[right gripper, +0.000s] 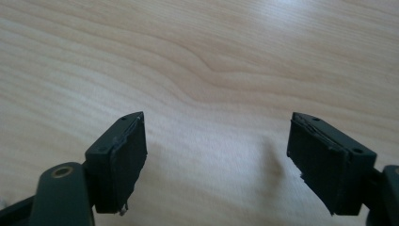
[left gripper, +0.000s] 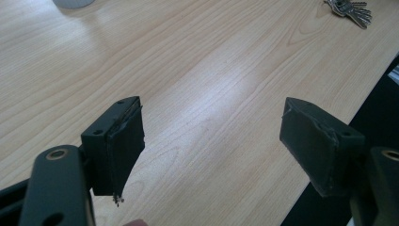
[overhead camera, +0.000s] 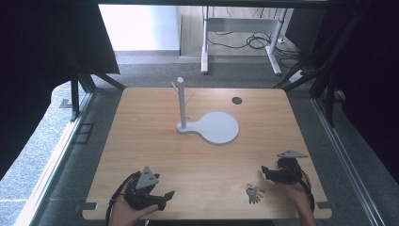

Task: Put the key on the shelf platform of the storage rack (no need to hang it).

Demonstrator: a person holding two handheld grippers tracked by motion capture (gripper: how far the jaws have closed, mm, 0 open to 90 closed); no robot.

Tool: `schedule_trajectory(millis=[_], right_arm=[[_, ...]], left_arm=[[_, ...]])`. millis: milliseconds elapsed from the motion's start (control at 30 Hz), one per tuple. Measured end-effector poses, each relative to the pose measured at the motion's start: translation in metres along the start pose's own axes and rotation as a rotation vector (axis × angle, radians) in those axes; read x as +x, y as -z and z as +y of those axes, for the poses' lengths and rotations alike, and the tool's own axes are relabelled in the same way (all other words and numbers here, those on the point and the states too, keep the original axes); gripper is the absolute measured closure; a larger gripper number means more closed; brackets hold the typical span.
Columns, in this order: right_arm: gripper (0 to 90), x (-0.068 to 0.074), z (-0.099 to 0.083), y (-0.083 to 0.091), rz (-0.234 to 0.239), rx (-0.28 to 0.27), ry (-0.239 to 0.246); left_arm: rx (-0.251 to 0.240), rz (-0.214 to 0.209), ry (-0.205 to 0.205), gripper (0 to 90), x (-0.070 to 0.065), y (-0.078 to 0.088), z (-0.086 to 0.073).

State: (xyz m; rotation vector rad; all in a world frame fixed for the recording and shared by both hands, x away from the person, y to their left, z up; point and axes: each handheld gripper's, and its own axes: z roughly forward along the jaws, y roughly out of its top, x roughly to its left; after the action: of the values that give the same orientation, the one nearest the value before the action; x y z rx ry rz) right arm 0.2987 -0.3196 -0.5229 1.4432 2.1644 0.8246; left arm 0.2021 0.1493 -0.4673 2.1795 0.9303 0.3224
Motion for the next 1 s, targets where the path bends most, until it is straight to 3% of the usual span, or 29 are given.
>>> schedule_trajectory(millis=[333,567,733,1000], right_arm=[[22.3,-0.004,-0.002,0.011,0.0,-0.001,-0.001],[27.4,-0.009,0.003,0.018,0.035,-0.009,-0.033],[29.6,-0.001,0.006,0.022,0.072,0.016,0.002],[30.9,0.001,0.014,0.03,0.07,0.063,0.039]], left_arm=[[0.004,0.0,-0.004,22.7,-0.003,0.0,0.001],[-0.007,0.011,0.009,22.7,0.001,0.006,0.0],[-0.017,0.015,0.009,22.7,0.002,0.01,0.0],[-0.016,0.014,0.011,22.7,0.002,0.01,0.0]])
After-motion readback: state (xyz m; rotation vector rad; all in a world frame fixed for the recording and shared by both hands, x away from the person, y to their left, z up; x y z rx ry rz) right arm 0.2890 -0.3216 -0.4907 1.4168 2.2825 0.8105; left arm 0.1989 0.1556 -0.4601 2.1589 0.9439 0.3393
